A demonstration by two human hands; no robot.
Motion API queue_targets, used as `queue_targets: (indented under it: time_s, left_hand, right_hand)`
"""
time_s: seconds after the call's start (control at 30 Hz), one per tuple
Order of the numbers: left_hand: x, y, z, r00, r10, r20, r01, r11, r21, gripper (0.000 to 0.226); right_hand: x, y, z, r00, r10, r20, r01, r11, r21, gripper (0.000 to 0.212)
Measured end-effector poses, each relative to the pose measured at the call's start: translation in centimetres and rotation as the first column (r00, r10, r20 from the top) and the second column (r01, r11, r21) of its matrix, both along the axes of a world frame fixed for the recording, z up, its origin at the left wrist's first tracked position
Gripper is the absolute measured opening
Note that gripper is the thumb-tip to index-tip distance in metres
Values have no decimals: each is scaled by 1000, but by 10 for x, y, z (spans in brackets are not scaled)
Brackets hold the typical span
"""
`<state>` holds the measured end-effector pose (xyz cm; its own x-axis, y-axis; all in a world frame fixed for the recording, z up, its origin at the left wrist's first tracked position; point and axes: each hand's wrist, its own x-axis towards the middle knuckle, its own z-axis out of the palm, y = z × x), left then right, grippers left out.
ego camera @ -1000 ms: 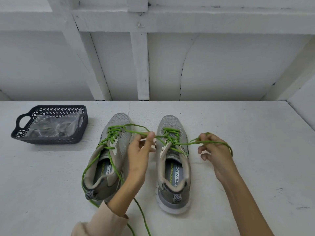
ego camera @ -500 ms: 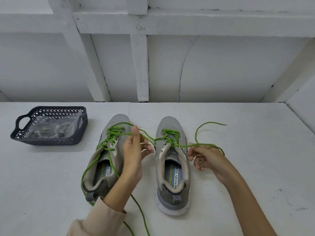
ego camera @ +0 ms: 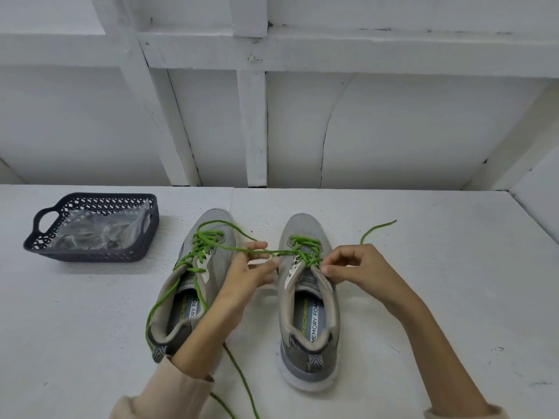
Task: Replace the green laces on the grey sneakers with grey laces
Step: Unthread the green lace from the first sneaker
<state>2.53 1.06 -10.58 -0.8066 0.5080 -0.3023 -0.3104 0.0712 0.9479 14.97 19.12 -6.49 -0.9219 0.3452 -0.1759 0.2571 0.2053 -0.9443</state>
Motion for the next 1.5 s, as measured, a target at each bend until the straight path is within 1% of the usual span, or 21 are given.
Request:
queue_targets:
  time_s: [0.03, 0.1, 0.17, 0.2, 0.27, 0.37, 0.47, 0.53, 0.6, 0.63, 0.73, 0.8, 0.9, 0.97, 1.07, 1.13, 1.2, 1.27, 1.33, 1.4, 1.5]
  left_hand:
    - [1, 0, 1, 1000, -11, 14, 11, 1000, 0, 6]
    - [2, 1, 5, 999, -32, 43, 32, 999, 1, 29]
    - [3, 3, 10, 997, -36, 64, 35, 999, 28, 42]
    - [4, 4, 12, 998, -33, 57, 30, 998, 54, 41]
    - [5, 6, 13, 998, -60, 0, 60, 996, 64, 29]
    - [5, 10, 14, 966, -160, -203, 147, 986, -73, 8]
    - [-1, 13, 17, 899, -232, -372, 157, 963, -220, 13]
    - [-7, 16, 23, 814, -333, -476, 158, 915, -371, 11]
    - [-12, 19, 31, 719, -458, -523, 154, 839, -522, 6]
    - [-13, 20, 37, 688, -499, -526, 151, 808, -570, 7]
    - [-15, 26, 50, 620, -574, -535, 159, 759, -631, 8]
    - [-14, 29, 54, 595, -601, -534, 162, 740, -653, 8]
    - [-13, 33, 58, 598, -613, -517, 171, 727, -665, 4]
    - [-10, 37, 59, 579, -629, -519, 145, 705, -694, 6]
    - [-9, 41, 59, 538, -670, -512, 102, 655, -749, 8]
    - [-11, 42, 58, 529, -696, -485, 123, 628, -768, 9]
    - [-14, 39, 56, 530, -707, -468, 151, 622, -768, 13]
    - [-15, 35, 53, 540, -700, -466, 180, 638, -749, 15]
    - [-15, 31, 51, 566, -679, -468, 205, 666, -718, 16]
    - [-17, 30, 49, 585, -670, -458, 212, 671, -710, 21]
    - [-20, 33, 50, 632, -659, -408, 242, 668, -704, 19]
  right_hand:
    - [-1, 0, -1, 1000, -4, -8, 4, 999, 37, 4]
    - [-3, -1, -2, 1000, -17, -23, 19, 995, 97, 5]
    - [-4, -2, -3, 999, -30, -34, 34, 989, 143, 6]
    - [-5, -2, -4, 999, -33, -38, 39, 984, 171, 6]
    - [-7, -3, -5, 999, -33, -37, 41, 977, 212, 6]
    - [-9, -4, -6, 999, -22, -27, 29, 962, 271, 6]
    - [-14, -4, -5, 1000, -6, 14, 1, 930, 367, 5]
    - [-18, -6, -3, 998, -7, 60, -21, 898, 439, 5]
    - [-21, -9, -1, 994, -3, 112, -56, 853, 519, 5]
    - [-23, -11, 0, 991, 5, 136, -80, 829, 553, 5]
    - [-25, -14, 1, 980, 29, 195, -147, 768, 624, 2]
    - [-26, -13, 1, 979, 32, 204, -156, 760, 631, 5]
    - [-26, -13, 0, 980, 24, 197, -144, 766, 627, 8]
    - [-26, -14, -1, 981, 23, 192, -141, 765, 628, 10]
    - [-23, -13, -3, 984, 21, 177, -123, 799, 589, 9]
    - [-19, -9, -6, 992, 17, 127, -77, 871, 485, 7]
    - [-15, -4, -5, 998, 7, 69, -29, 943, 330, 6]
    - [-11, -2, -3, 998, 9, 55, -22, 972, 235, 4]
    - [-11, -3, -3, 999, 10, 49, -22, 969, 245, 4]
    - [-13, -5, -5, 999, -1, 51, -16, 943, 332, 6]
    - [-17, -9, -6, 997, -18, 76, -19, 886, 462, 5]
